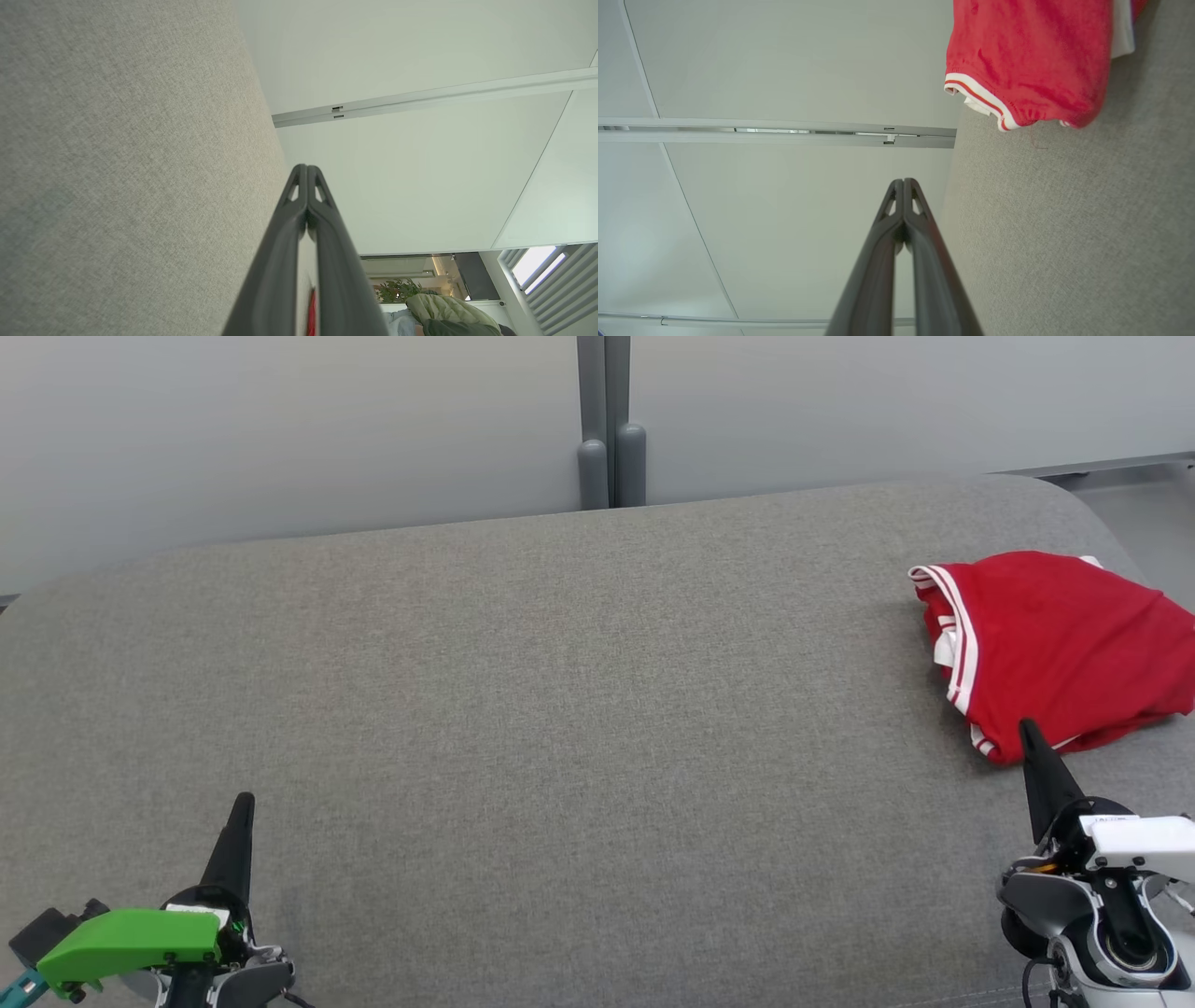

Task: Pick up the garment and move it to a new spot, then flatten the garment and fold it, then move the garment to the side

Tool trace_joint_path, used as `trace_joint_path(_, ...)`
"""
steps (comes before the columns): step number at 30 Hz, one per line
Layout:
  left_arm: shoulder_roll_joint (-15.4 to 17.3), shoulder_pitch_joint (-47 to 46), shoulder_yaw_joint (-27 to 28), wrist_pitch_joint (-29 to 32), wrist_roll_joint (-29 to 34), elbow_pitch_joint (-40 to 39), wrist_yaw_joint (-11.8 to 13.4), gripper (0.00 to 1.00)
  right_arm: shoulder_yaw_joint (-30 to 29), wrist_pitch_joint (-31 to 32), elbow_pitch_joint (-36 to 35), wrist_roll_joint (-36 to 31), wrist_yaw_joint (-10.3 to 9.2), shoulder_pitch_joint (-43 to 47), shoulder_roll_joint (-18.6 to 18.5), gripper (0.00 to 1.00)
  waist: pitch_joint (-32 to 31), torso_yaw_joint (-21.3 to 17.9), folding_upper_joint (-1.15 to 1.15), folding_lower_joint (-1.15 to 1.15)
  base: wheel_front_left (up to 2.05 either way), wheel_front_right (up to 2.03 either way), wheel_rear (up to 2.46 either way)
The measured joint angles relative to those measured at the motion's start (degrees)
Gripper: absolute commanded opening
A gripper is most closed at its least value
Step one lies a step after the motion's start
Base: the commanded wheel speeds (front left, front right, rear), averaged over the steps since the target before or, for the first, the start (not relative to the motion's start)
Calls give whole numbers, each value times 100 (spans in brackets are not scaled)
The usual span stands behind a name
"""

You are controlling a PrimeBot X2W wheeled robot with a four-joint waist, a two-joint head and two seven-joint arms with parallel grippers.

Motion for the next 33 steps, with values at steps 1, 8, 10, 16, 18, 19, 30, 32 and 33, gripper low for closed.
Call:
trace_joint_path(1, -18, -4, 16, 15, -51, 15, -18, 0, -18, 18, 12, 79, 30, -4, 16, 0, 1, -4, 0, 0, 0, 0, 0)
trace_joint_path(8, -55, -143, 108, 101, -367, 80, -31, 0, -129, 101, 53, 452, 86, -90, 119, 0, 3, -22, 0, 0, 0, 0, 0)
trace_joint_path(10, -56, -143, 111, 101, -368, 87, -45, 0, -133, 101, 56, 452, 86, -92, 119, 0, 3, -22, 0, 0, 0, 0, 0)
trace_joint_path(16, -57, -143, 113, 101, -368, 91, -70, 0, -136, 101, 64, 452, 87, -92, 120, 0, 2, -22, 0, 0, 0, 0, 0)
trace_joint_path(18, -57, -143, 113, 101, -367, 91, -70, 0, -136, 101, 66, 452, 87, -92, 120, 0, 2, -22, 0, 0, 0, 0, 0)
trace_joint_path(19, -57, -143, 114, 101, -367, 91, -70, 0, -136, 101, 68, 452, 87, -92, 120, 0, 2, -22, 0, 0, 0, 0, 0)
trace_joint_path(30, -58, -144, 116, 101, -367, 97, -70, 0, -138, 102, 86, 452, 87, -92, 120, 0, 1, -22, 0, 0, 0, 0, 0)
trace_joint_path(32, -58, -144, 118, 101, -367, 98, -71, 0, -140, 102, 87, 452, 87, -92, 121, 0, 1, -22, 0, 0, 0, 0, 0)
trace_joint_path(33, -58, -144, 118, 102, -367, 98, -71, 0, -140, 102, 88, 452, 87, -92, 121, 0, 1, -22, 0, 0, 0, 0, 0)
